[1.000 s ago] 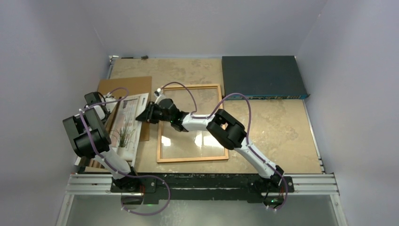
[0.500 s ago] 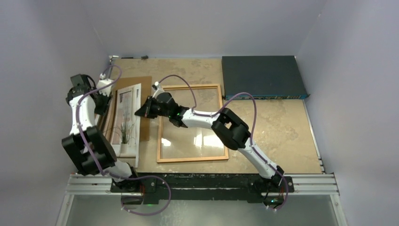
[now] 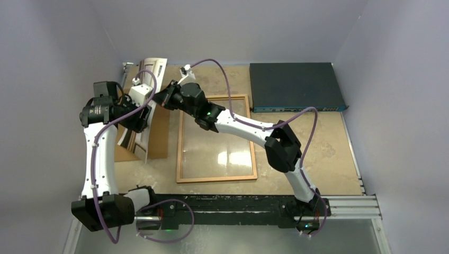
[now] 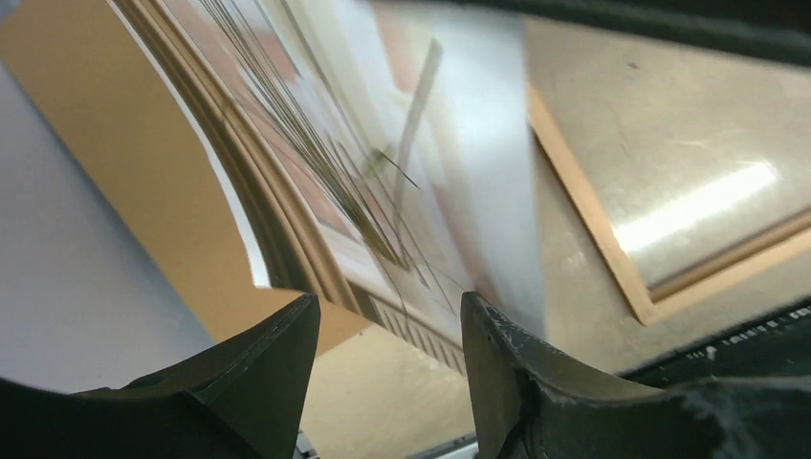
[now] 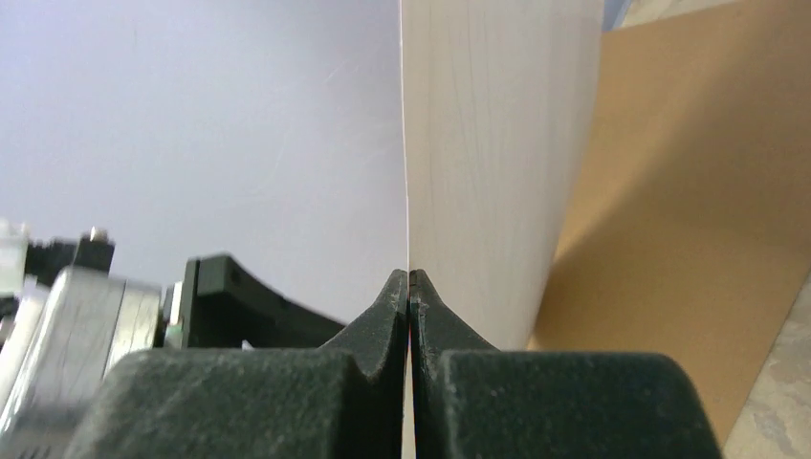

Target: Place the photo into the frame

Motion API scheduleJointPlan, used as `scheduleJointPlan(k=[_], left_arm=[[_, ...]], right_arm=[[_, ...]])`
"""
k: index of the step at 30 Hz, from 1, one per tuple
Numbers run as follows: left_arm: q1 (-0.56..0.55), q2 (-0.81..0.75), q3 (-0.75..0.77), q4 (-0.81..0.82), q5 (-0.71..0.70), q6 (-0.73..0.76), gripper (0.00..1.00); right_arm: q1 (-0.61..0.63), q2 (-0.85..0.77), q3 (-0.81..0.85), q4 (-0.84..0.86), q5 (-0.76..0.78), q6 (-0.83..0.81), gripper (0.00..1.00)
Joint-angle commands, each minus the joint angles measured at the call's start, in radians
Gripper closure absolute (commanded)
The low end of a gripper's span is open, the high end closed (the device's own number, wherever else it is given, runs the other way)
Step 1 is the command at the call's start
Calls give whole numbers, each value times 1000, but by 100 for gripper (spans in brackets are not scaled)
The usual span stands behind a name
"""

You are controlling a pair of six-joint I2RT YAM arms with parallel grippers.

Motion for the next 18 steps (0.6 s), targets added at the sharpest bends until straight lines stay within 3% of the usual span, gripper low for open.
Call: scheduleJointPlan(k=[1, 10, 18], left_arm=[[-11, -47, 59, -98, 99, -30, 44], [-13, -87, 53, -117, 166, -48, 35], [-14, -96, 25, 64, 101, -129, 39]], right_arm=[[-4, -14, 74, -63, 119, 6, 100], [-1, 31, 178, -108, 144, 33, 100], [2, 4, 139, -89, 122, 64, 100]])
